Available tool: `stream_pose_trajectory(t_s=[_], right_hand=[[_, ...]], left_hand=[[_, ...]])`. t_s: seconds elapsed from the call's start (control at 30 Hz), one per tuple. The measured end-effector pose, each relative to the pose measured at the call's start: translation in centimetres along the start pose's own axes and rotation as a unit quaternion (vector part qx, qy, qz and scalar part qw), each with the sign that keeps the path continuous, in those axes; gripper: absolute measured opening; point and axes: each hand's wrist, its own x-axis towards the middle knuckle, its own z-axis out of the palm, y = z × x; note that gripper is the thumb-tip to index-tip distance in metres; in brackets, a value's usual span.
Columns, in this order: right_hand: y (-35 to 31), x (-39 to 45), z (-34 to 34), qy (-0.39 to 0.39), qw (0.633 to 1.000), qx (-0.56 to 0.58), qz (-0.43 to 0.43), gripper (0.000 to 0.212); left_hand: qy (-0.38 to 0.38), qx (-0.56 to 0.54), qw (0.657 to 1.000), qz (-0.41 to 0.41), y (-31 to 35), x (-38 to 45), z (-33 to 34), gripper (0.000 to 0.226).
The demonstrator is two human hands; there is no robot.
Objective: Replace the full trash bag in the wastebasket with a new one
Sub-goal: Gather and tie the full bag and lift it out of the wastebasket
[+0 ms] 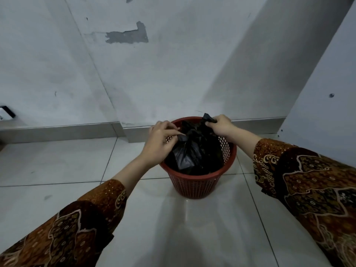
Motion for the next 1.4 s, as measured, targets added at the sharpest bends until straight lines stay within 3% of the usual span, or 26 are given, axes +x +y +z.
stream_pose_trajectory(t_s=[0.07,0.2,0.37,0.47,0.53,0.6,0.67,0.77,0.9,1.03,1.1,1.3,1.4], right_hand=[[0.4,0.2,0.0,0.023,0.998,-0.064,-0.012,0.018],[1.0,0.6,0.4,0.055,0.992,-0.109,-0.017,0.016],[1.6,1.1,1.0,0.084,0.975,-0.202,-0.031,0.019],[1.3,1.0,0.6,0.077,0.968,-0.237,-0.031,0.016],[0.2,0.6,-0.3,0.046,0.987,-0.154,-0.031,0.012],[-1.2,0.1,-1.3,-0.004,0.999,-0.015,-0.044,0.005],[-2.5,-0.8,-1.9,-0.068,0.993,0.083,-0.058,0.009],[-4.0,-2.2,-2.0,-0.14,0.981,0.101,-0.084,0.012],[-3.3,-2.6,-1.7,-0.126,0.981,0.112,-0.097,0.021],[0.1,-2.8,-0.5,-0.126,0.983,-0.044,-0.13,0.057],[1.2,-3.0,0.9,-0.13,0.974,-0.099,-0.156,0.052],[1.3,-2.9,2.9,0.007,0.967,-0.15,-0.204,0.027],[1.4,-2.9,2.8,0.013,0.973,-0.106,-0.203,0.023]], left_hand=[[-0.053,0.065,0.996,0.038,-0.7,-1.1,-0.7,0.028],[-0.118,0.194,0.96,0.165,-1.2,-2.3,-1.0,0.034],[-0.183,0.226,0.935,0.205,-0.4,-1.9,-0.9,0.029],[-0.2,0.179,0.951,0.151,-0.2,-1.3,-1.1,0.028],[-0.151,0.059,0.985,0.055,0.4,-0.3,-1.4,0.032],[-0.067,-0.037,0.996,-0.041,1.2,1.2,-1.4,0.027],[-0.011,-0.055,0.994,-0.092,2.2,2.7,-0.4,0.023],[0.002,-0.133,0.977,-0.164,3.6,4.3,2.0,0.014],[0.046,-0.253,0.93,-0.264,3.4,5.5,4.2,0.021],[0.075,-0.279,0.922,-0.257,3.2,5.8,3.7,0.022],[0.071,-0.285,0.927,-0.234,3.4,5.7,3.5,0.022],[0.059,-0.299,0.933,-0.193,3.7,5.0,2.9,0.006],[0.01,-0.326,0.921,-0.212,2.3,3.9,2.6,0.043]])
